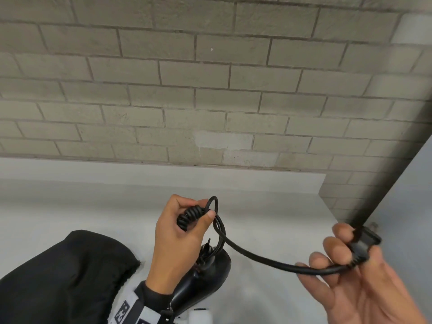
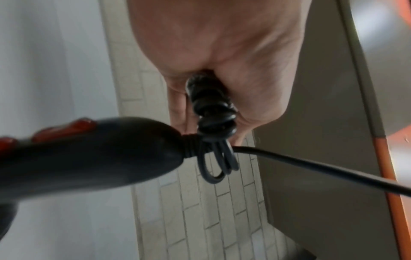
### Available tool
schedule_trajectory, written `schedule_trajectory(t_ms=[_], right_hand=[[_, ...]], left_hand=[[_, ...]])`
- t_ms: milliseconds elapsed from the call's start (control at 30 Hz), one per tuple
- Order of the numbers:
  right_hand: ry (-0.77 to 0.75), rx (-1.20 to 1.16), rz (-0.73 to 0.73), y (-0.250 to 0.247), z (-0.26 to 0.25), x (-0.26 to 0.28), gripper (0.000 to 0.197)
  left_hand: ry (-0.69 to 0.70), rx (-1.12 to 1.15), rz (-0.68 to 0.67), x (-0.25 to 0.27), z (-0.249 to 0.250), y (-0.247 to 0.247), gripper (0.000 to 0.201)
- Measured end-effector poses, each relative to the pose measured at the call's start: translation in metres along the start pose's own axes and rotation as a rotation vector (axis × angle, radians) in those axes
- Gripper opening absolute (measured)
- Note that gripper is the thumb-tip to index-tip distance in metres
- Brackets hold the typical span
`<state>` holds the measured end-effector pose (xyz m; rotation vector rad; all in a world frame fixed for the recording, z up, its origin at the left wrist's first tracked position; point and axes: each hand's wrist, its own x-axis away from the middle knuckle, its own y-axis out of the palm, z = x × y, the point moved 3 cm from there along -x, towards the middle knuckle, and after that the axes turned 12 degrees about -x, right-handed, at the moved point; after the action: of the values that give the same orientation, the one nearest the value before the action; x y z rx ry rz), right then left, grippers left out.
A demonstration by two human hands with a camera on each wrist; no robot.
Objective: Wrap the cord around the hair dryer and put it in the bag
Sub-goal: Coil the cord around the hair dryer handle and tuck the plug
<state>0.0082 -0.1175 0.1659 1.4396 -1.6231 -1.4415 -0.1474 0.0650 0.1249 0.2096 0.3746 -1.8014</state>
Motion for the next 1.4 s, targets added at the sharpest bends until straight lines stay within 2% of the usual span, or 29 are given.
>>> schedule_trajectory(t_ms=[167,367,467,567,633,667,700,767,833,933,1067,1200,1267,1400], right_hand=[[0.006,-0.094,0.042,-0.025,0.007,-0.012,0.046],[0.069,-0.057,0.048,-0.029,0.012,-0.014,0.049],[0.092,-0.077,0.058,-0.032,0.005,-0.014,0.054],[0.047,0.010,0.112,-0.038,-0.007,-0.010,0.058],[-0.011,0.114,0.201,-0.024,-0.009,-0.013,0.051],[-0.016,0.135,0.146,-0.023,-0.009,-0.020,0.044],[-0.030,0.189,0.191,-0.026,-0.005,-0.021,0.040],[-0.186,0.499,0.397,-0.026,-0.002,-0.018,0.030],[-0.235,0.600,0.436,-0.030,0.006,-0.022,0.031],[-0.230,0.593,0.501,-0.033,0.013,-0.024,0.035],[-0.169,0.505,0.437,-0.020,0.010,-0.024,0.034],[-0.202,0.560,0.445,-0.007,-0.005,-0.024,0.035],[-0.217,0.558,0.417,-0.004,-0.012,-0.024,0.036],[-0.227,0.547,0.448,-0.005,-0.021,-0.024,0.034]], left_hand=[[-0.178,0.288,-0.080,0.001,-0.006,0.003,0.022],[-0.255,0.341,-0.083,0.003,-0.015,0.002,0.027],[-0.246,0.351,-0.067,0.003,-0.016,0.001,0.031],[-0.228,0.375,-0.080,0.004,-0.015,0.001,0.033],[-0.235,0.435,-0.107,0.006,-0.014,0.002,0.034],[-0.240,0.461,-0.122,0.007,-0.014,0.003,0.035],[-0.242,0.477,-0.131,0.008,-0.013,0.003,0.035],[-0.233,0.462,-0.132,0.009,-0.013,0.004,0.033],[-0.210,0.416,-0.108,0.009,-0.013,0.004,0.032],[-0.159,0.334,-0.086,0.009,-0.015,0.002,0.031],[-0.144,0.286,-0.038,0.005,-0.020,-0.004,0.034],[-0.095,0.291,-0.052,0.006,-0.014,-0.007,0.049],[-0.071,0.297,-0.100,0.007,-0.010,-0.006,0.058],[-0.045,0.262,-0.158,0.008,-0.007,-0.006,0.037]])
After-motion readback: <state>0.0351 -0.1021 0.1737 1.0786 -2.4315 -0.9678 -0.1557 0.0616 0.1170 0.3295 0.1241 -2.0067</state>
